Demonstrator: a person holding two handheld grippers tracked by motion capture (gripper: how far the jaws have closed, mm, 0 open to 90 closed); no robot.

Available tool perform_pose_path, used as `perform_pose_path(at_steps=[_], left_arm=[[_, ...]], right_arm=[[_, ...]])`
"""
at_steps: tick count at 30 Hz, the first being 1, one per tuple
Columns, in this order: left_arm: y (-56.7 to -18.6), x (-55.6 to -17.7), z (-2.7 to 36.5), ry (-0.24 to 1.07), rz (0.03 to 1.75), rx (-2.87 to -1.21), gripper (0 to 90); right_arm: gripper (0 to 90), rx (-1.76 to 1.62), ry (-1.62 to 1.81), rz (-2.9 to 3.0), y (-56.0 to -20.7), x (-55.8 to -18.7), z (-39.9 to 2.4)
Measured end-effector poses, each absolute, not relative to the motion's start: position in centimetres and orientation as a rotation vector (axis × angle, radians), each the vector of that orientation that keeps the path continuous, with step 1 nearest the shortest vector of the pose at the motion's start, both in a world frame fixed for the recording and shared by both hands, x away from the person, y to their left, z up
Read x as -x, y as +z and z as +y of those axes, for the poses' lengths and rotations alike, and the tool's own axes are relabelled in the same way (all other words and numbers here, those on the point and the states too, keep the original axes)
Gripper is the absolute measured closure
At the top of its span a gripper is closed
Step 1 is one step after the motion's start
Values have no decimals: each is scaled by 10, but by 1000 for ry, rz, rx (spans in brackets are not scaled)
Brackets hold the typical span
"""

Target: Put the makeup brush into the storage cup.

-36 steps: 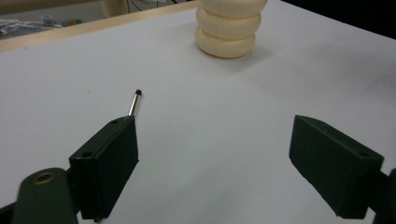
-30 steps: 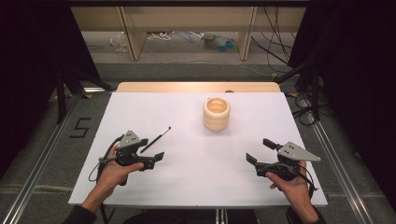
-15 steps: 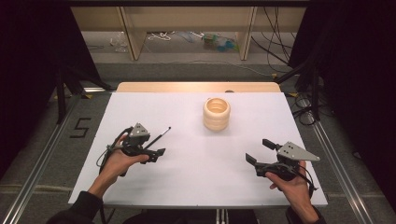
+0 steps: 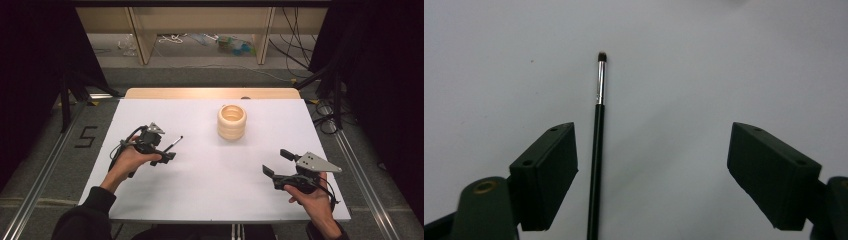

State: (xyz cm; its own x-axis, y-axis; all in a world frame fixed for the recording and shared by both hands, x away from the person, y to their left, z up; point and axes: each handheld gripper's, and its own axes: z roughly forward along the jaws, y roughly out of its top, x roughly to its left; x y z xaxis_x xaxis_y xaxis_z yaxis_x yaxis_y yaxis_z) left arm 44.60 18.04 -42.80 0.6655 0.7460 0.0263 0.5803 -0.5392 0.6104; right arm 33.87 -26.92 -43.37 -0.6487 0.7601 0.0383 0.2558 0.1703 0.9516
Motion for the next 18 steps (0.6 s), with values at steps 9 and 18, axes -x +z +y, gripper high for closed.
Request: perform_pose_path(at_steps=[9, 18], left_arm=[[-417, -465, 173, 360, 1032, -2412, 220], [-420, -484, 167, 296, 1046, -2499, 228]], right_arm=[[158, -952, 1486, 2022, -434, -339, -269], [159, -944, 1512, 2015, -435, -340, -268]])
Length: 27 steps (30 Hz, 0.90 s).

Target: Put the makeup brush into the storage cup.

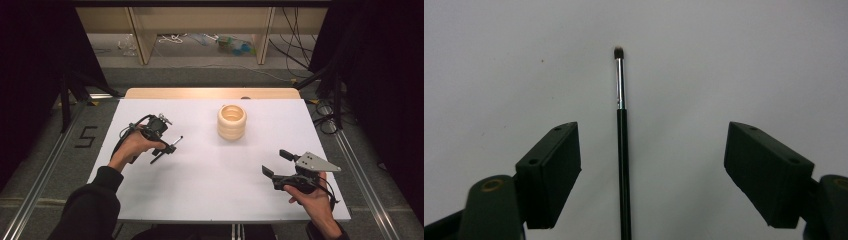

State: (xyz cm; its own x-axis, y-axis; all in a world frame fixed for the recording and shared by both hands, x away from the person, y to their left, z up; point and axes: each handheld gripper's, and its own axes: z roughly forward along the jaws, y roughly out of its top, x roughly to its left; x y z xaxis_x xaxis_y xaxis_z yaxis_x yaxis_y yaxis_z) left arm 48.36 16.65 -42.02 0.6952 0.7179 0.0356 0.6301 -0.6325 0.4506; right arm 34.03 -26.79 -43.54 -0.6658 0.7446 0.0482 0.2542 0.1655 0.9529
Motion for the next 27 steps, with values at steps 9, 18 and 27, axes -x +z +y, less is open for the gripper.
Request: perform_pose_path(at_steps=[9, 18, 27], left_arm=[[-434, -500, 170, 242, 1110, -2550, 252], [-443, -508, 166, 192, 1140, -2555, 266], [-442, -513, 163, 209, 1134, -2612, 274]], right_arm=[[159, -942, 1503, 2027, -435, -340, -268], [160, -940, 1480, 2050, -435, -340, -268], [164, -910, 1476, 2041, -435, -341, -267]])
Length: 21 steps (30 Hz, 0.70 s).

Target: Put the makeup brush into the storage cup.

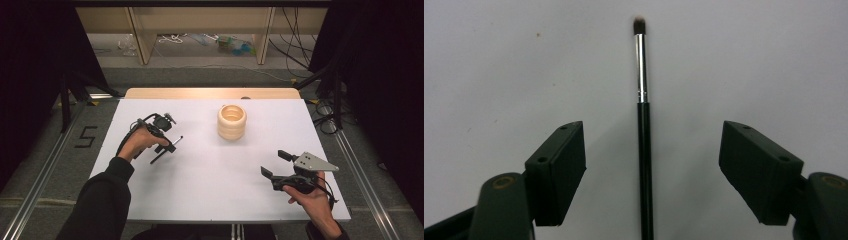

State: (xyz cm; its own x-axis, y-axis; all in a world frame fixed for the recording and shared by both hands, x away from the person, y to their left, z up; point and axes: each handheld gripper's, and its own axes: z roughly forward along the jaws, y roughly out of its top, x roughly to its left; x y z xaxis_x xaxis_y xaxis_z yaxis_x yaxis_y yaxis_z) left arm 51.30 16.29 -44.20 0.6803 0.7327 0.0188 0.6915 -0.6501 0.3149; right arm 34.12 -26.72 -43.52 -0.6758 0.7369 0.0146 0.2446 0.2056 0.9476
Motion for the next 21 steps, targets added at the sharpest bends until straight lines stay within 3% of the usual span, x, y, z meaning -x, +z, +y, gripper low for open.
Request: perform_pose_path(at_steps=[10, 21], left_arm=[[-448, -517, 159, 177, 1133, -2660, 339], [-455, -523, 159, 150, 1183, -2649, 480]], right_arm=[[166, -914, 1467, 2057, -435, -341, -267], [168, -898, 1472, 2056, -435, -342, -267]])
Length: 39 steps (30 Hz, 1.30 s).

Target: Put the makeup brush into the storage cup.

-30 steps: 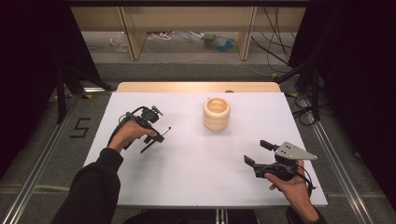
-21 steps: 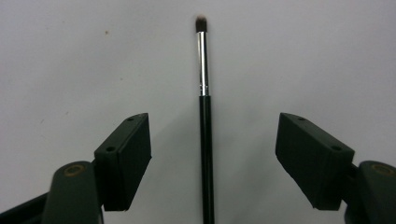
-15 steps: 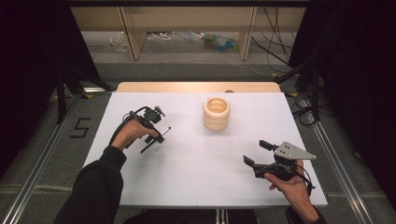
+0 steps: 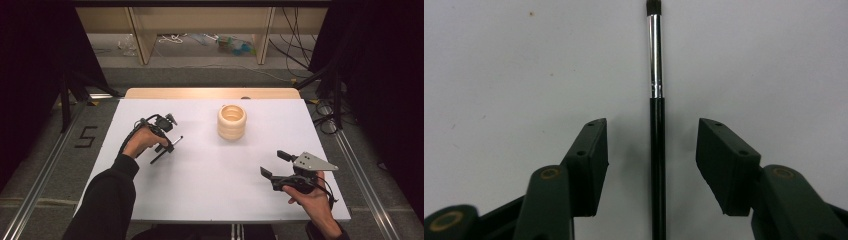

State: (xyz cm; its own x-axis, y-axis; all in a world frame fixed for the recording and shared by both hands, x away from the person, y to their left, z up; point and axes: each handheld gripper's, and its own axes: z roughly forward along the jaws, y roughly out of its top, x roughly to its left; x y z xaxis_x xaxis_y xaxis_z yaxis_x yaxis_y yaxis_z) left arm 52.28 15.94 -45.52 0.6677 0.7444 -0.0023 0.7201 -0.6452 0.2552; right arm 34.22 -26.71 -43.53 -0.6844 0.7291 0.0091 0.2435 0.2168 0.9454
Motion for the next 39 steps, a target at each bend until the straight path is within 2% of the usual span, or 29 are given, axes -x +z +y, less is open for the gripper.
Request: perform_pose_path(at_steps=[3, 4, 8, 9, 13, 22, 35, 36, 39], left_arm=[[-457, -522, 157, 143, 1189, -2661, 516], [-456, -525, 158, 148, 1133, -2703, 524], [-458, -524, 155, 119, 1180, -2680, 573], [-459, -526, 156, 132, 1131, -2708, 590], [-460, -525, 156, 99, 1209, -2657, 623], [-460, -526, 159, 97, 1203, -2659, 713], [-459, -524, 156, 99, 1141, -2715, 814], [-458, -526, 157, 113, 1085, -2743, 826], [-458, -526, 157, 118, 1067, -2754, 834]], right_arm=[[168, -904, 1470, 2059, -436, -342, -267], [168, -904, 1471, 2058, -436, -342, -267], [169, -924, 1476, 2064, -436, -341, -265], [170, -921, 1478, 2062, -436, -341, -265], [170, -923, 1473, 2075, -436, -341, -266], [174, -919, 1485, 2066, -436, -341, -265], [175, -894, 1489, 2071, -437, -343, -265], [175, -895, 1490, 2070, -436, -343, -265], [175, -894, 1490, 2071, -436, -343, -265]])
